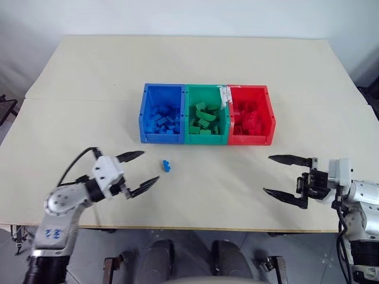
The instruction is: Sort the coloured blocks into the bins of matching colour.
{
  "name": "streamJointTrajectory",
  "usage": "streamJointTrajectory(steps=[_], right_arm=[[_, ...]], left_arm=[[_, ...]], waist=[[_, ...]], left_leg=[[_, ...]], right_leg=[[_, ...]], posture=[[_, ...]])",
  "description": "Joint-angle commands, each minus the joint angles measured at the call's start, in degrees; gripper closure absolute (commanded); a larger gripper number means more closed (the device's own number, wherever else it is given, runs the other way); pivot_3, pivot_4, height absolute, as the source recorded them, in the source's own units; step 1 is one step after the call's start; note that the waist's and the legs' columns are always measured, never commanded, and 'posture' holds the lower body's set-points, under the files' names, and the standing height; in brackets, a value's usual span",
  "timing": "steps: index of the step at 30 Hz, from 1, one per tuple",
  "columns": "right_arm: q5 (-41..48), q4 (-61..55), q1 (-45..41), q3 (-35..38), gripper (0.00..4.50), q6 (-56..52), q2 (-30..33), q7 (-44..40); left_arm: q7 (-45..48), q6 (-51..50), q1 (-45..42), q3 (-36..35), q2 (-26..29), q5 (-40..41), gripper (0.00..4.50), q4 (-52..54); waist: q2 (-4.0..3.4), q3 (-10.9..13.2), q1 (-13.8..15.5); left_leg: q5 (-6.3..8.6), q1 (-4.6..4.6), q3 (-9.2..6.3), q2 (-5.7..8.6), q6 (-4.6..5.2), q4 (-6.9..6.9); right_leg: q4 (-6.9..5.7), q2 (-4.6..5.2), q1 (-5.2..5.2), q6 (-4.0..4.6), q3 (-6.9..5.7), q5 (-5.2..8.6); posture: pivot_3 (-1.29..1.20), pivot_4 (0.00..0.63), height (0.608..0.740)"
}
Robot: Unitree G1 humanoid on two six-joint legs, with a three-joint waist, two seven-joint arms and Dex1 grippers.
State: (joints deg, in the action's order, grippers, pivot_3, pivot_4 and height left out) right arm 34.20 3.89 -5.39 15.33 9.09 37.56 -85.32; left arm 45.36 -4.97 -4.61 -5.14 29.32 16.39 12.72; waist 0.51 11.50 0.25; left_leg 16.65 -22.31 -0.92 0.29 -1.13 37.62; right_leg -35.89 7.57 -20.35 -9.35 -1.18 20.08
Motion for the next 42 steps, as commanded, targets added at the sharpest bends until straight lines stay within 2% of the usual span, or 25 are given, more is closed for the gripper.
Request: streamJointTrajectory(steps=[1,8,9,11,16,18,19,21,25,28,31,34,40,42], right_arm=[[0.92,-3.33,1.49,0.30,0.00,0.65,-0.36,0.80],[1.06,-5.72,3.38,0.63,0.00,0.63,-0.63,3.57],[1.04,-5.80,3.54,0.66,0.00,0.71,-0.66,3.89],[0.92,-6.00,3.74,0.75,0.00,0.88,-0.82,4.79],[0.74,-6.92,4.09,0.56,0.00,0.56,-0.95,6.89],[0.54,-7.23,4.07,0.38,0.00,0.37,-0.90,7.66],[0.45,-7.37,4.03,0.28,0.00,0.22,-0.87,8.06],[0.30,-7.46,3.87,0.09,0.00,0.03,-0.81,8.59],[0.01,-7.16,3.15,-0.48,0.00,-0.12,-0.93,9.36],[-0.19,-6.83,2.34,-1.14,0.00,-0.04,-1.19,9.86],[-0.52,-6.53,1.77,-1.50,0.00,0.15,-1.58,10.19],[-0.69,-6.34,1.64,-1.52,0.00,0.45,-2.00,10.56],[-1.24,-6.01,2.10,-1.69,0.00,1.07,-2.78,10.88],[-1.25,-6.11,2.16,-1.71,0.00,0.96,-2.80,10.99]], left_arm=[[-4.48,-4.21,-4.01,4.52,-1.08,-4.68,0.11,-1.07],[-5.46,-5.29,-4.65,9.28,-0.07,-10.50,0.11,-6.38],[-6.16,-5.45,-4.88,9.27,-0.42,-10.84,0.26,-6.83],[-6.60,-4.89,-5.19,9.17,-0.99,-10.67,0.70,-7.16],[-6.83,-2.87,-5.29,8.04,-2.06,-9.16,2.24,-6.43],[-6.43,0.24,-5.42,6.01,-2.93,-6.71,2.88,-6.06],[-6.40,1.48,-6.08,4.69,-3.57,-5.08,3.06,-5.31],[-6.71,2.38,-8.33,2.90,-4.57,-3.08,3.07,-4.71],[-9.83,1.59,-17.01,2.18,-5.44,-4.50,3.07,-8.14],[-13.84,0.70,-27.77,2.78,-6.37,-7.84,3.07,-17.29],[-13.51,0.39,-32.19,3.35,-6.68,-8.21,3.07,-23.15],[-12.27,1.56,-34.11,3.58,-6.71,-7.88,2.08,-25.66],[-6.58,2.05,-26.66,2.10,-3.47,-4.37,0.19,-18.04],[-6.19,2.23,-23.01,0.18,-1.63,-3.47,0.04,-14.59]], waist=[[0.00,0.00,0.02],[0.00,-0.01,-0.35],[-0.01,-0.01,-0.25],[-0.01,-0.01,-0.21],[-0.01,-0.01,-0.16],[-0.01,-0.01,-0.15],[-0.01,-0.01,-0.15],[-0.01,-0.01,-0.05],[-0.01,-0.01,0.73],[0.00,-0.01,1.28],[0.00,-0.01,1.14],[0.00,-0.01,0.84],[0.00,-0.01,0.62],[0.00,-0.01,0.59]], left_leg=[[0.00,-0.01,0.01,0.02,0.00,0.04],[0.00,0.01,0.08,0.01,-0.02,-0.12],[0.00,0.02,0.07,0.00,-0.03,-0.11],[0.00,0.05,0.06,0.01,-0.03,-0.07],[-0.01,0.07,0.05,0.00,-0.03,-0.01],[-0.01,0.07,0.04,0.00,-0.04,-0.02],[-0.01,0.06,0.04,0.00,-0.04,-0.03],[0.00,0.05,0.03,-0.01,-0.04,-0.03],[-0.01,-0.01,0.07,0.01,-0.04,0.12],[-0.01,-0.02,0.18,0.06,-0.04,0.22],[0.00,-0.06,0.35,0.06,-0.03,0.26],[0.01,-0.10,0.43,0.04,-0.03,0.08],[0.01,-0.17,0.47,0.01,-0.03,-0.02],[0.01,-0.16,0.46,0.00,-0.03,-0.01]], right_leg=[[-0.02,-0.01,0.00,0.00,0.00,0.00],[0.00,-0.04,-0.10,0.00,0.06,0.00],[0.02,-0.04,-0.10,0.00,0.05,0.00],[0.02,-0.02,-0.04,0.00,0.06,0.00],[-0.01,-0.02,0.00,0.01,0.06,0.00],[0.00,-0.02,0.00,0.01,0.06,0.00],[0.01,-0.01,-0.02,0.01,0.06,-0.01],[0.02,-0.01,-0.02,0.01,0.05,-0.01],[-0.02,-0.03,-0.01,0.02,-0.01,-0.01],[-0.05,-0.04,0.04,0.00,-0.07,-0.02],[-0.05,-0.07,0.04,0.00,-0.08,-0.03],[-0.08,-0.08,-0.04,-0.01,-0.08,-0.03],[-0.04,-0.08,-0.15,0.00,-0.08,-0.03],[-0.05,-0.08,-0.13,-0.01,-0.09,-0.03]], posture=[[0.00,0.150,0.740],[0.00,0.150,0.740],[0.00,0.150,0.740],[0.00,0.150,0.740],[0.00,0.150,0.740],[0.00,0.150,0.740],[0.00,0.150,0.740],[0.00,0.150,0.740],[0.00,0.150,0.740],[0.00,0.150,0.740],[0.00,0.150,0.740],[0.00,0.150,0.740],[0.00,0.150,0.740],[0.00,0.150,0.740]])
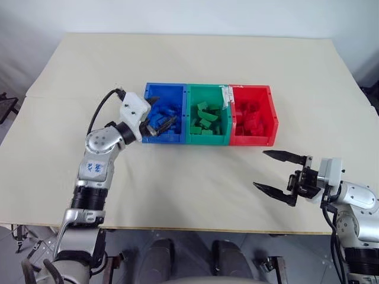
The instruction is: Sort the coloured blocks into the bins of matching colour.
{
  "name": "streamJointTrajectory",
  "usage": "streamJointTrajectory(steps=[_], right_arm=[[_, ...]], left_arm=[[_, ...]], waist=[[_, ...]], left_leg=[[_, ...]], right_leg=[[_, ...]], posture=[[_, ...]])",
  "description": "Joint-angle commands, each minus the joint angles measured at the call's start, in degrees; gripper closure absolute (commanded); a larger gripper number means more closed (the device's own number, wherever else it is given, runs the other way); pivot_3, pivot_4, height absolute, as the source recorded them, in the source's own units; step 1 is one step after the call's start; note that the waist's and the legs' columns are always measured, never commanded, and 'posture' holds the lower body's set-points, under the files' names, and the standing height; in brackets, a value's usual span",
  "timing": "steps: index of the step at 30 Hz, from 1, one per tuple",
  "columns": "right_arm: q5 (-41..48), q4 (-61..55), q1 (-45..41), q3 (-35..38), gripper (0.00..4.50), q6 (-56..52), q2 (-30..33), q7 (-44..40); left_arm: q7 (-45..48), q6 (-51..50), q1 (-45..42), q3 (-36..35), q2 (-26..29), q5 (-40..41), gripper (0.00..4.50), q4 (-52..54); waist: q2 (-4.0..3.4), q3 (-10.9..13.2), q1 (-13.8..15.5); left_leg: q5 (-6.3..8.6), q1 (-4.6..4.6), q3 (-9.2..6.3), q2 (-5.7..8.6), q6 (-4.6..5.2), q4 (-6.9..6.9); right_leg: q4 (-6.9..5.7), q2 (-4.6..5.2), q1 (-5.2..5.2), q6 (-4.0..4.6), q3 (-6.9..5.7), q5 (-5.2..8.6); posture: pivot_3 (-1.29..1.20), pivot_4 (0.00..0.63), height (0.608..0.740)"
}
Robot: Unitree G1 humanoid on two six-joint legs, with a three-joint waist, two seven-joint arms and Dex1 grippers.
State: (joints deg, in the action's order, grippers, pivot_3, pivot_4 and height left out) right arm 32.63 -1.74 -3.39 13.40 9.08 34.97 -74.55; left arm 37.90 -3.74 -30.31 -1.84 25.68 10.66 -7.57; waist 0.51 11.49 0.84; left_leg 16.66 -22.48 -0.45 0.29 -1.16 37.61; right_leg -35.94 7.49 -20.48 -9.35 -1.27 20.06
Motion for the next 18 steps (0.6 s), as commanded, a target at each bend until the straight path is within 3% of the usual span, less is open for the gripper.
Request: streamJointTrajectory(steps=[1,5,11,18], right_arm=[[0.35,-0.53,0.08,0.21,0.00,0.76,-0.13,0.27],[0.47,-0.25,-0.82,-0.01,0.00,-0.07,0.46,0.30],[0.49,0.91,-4.87,-1.09,0.00,-2.40,1.71,0.07],[0.11,2.66,-7.76,-1.25,0.00,-3.94,2.71,-0.33]], left_arm=[[2.60,0.08,5.47,-4.61,3.63,3.83,0.04,8.48],[8.72,-1.19,16.38,-10.41,9.91,9.63,0.04,16.20],[11.70,-1.75,30.71,-18.93,14.44,12.09,0.04,15.80],[9.92,-0.07,32.25,-17.50,12.90,10.85,0.04,18.66]], waist=[[0.00,0.00,-0.07],[0.00,0.00,-0.84],[-0.02,0.01,-0.99],[-0.01,0.01,0.07]], left_leg=[[0.00,0.00,-0.01,0.00,0.00,0.02],[0.01,0.06,-0.12,-0.07,-0.02,-0.04],[0.02,0.18,-0.35,-0.06,-0.01,-0.14],[0.02,0.16,-0.41,-0.15,0.02,-0.15]], right_leg=[[0.02,0.00,0.00,0.00,0.00,0.00],[0.05,0.00,0.02,0.00,0.05,0.00],[0.20,0.05,0.05,0.01,0.16,0.00],[0.20,0.15,0.06,0.04,0.12,-0.01]], posture=[[0.00,0.150,0.740],[0.00,0.150,0.740],[0.00,0.150,0.740],[0.00,0.150,0.740]])
